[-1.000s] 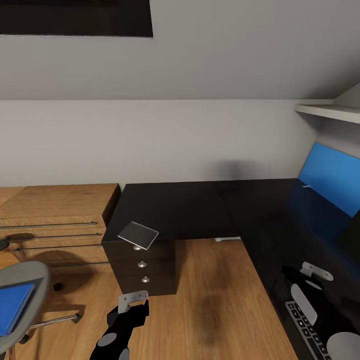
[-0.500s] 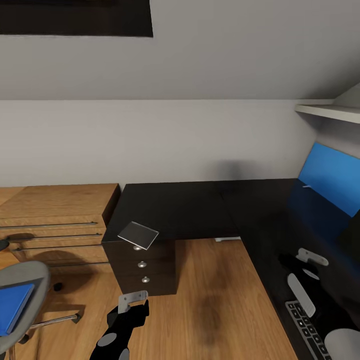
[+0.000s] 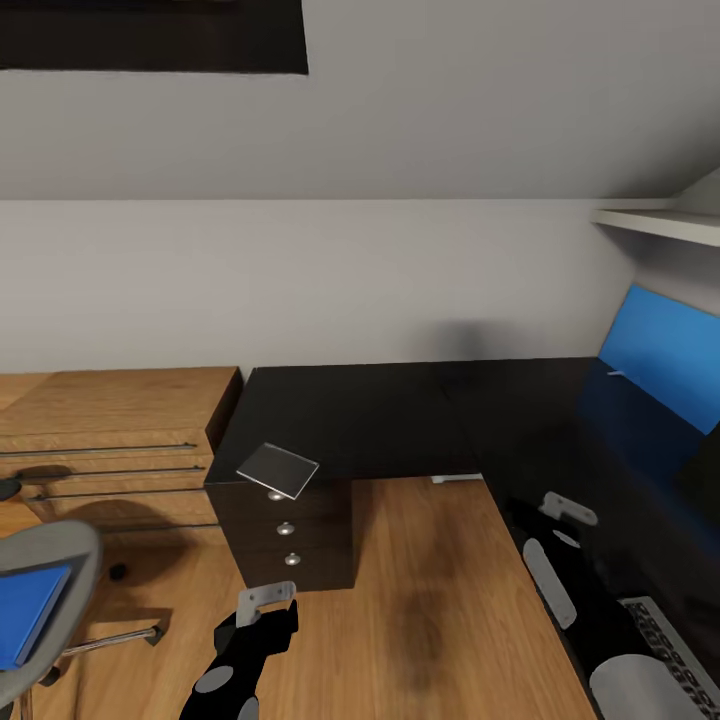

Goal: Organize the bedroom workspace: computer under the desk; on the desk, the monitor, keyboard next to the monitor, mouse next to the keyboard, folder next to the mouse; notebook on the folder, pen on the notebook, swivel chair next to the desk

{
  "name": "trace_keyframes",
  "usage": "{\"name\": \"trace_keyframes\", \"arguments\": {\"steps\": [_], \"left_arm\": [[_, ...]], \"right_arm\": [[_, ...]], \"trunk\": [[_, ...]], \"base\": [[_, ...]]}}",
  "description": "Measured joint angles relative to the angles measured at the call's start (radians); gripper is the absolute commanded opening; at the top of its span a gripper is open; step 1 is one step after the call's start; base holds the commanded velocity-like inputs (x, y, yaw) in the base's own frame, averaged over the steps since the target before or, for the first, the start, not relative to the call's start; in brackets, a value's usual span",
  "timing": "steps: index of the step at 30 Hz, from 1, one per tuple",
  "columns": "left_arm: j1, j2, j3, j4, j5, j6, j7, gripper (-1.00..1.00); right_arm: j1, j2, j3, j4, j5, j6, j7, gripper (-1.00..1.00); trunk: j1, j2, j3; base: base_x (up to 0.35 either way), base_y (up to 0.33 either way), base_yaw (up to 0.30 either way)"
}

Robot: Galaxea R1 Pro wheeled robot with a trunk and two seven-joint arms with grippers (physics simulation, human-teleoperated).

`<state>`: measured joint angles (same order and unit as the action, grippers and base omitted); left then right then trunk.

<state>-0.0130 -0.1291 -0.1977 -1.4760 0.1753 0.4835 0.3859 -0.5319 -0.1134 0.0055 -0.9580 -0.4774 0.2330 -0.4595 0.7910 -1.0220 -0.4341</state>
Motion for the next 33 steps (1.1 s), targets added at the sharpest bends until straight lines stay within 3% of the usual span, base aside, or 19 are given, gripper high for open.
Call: {"name": "trace_keyframes", "arguments": {"steps": [2, 11, 14, 19, 23, 25, 27, 30, 33], "left_arm": [[0.000, 0.000, 0.000, 0.000, 0.000, 0.000, 0.000, 1.00], [0.000, 0.000, -0.001, 0.001, 0.000, 0.000, 0.000, 1.00], [0.000, 0.000, 0.000, 0.029, 0.001, -0.001, 0.000, 1.00], [0.000, 0.001, 0.000, 0.109, 0.001, -0.006, 0.001, 1.00], [0.000, 0.007, 0.005, 0.241, 0.002, -0.017, 0.002, 1.00], [0.000, 0.011, 0.016, 0.326, 0.001, -0.048, 0.001, 1.00], [0.000, 0.014, 0.038, 0.424, 0.002, -0.155, -0.001, 1.00], [0.000, 0.020, 0.048, 0.536, 0.004, -0.262, -0.002, 1.00], [0.000, 0.021, 0.052, 0.622, 0.003, -0.309, -0.001, 1.00]], "right_arm": [[0.000, 0.031, 0.021, -0.001, 0.021, -0.002, -0.051, 1.00], [0.000, 0.084, 0.083, 0.019, 0.046, -0.007, -0.080, 1.00], [0.000, 0.103, 0.123, 0.056, 0.052, -0.025, -0.082, 1.00], [0.000, 0.125, 0.223, 0.128, 0.061, -0.100, -0.081, 1.00], [0.000, 0.135, 0.294, 0.213, 0.063, -0.195, -0.077, 1.00], [0.000, 0.143, 0.339, 0.285, 0.069, -0.259, -0.076, 1.00], [0.002, 0.162, 0.395, 0.410, 0.068, -0.348, -0.076, 1.00], [0.004, 0.191, 0.417, 0.550, 0.068, -0.415, -0.062, 1.00], [0.004, 0.219, 0.423, 0.659, 0.068, -0.462, -0.012, 1.00]], "trunk": [[0.000, 0.000, 0.000], [0.000, 0.000, 0.000], [0.000, 0.000, 0.000], [0.000, 0.000, 0.000], [0.000, 0.000, 0.000], [0.000, 0.000, 0.000], [0.000, 0.000, 0.000], [0.000, 0.000, 0.000], [0.000, 0.000, 0.000]], "base": [[0.000, 0.000, 0.236], [0.000, 0.000, 0.270], [0.000, 0.000, 0.279], [0.000, 0.000, 0.279], [0.000, 0.000, 0.249], [0.000, 0.000, 0.108], [0.000, 0.000, 0.038], [0.000, 0.000, 0.017], [0.000, 0.000, 0.007]]}}
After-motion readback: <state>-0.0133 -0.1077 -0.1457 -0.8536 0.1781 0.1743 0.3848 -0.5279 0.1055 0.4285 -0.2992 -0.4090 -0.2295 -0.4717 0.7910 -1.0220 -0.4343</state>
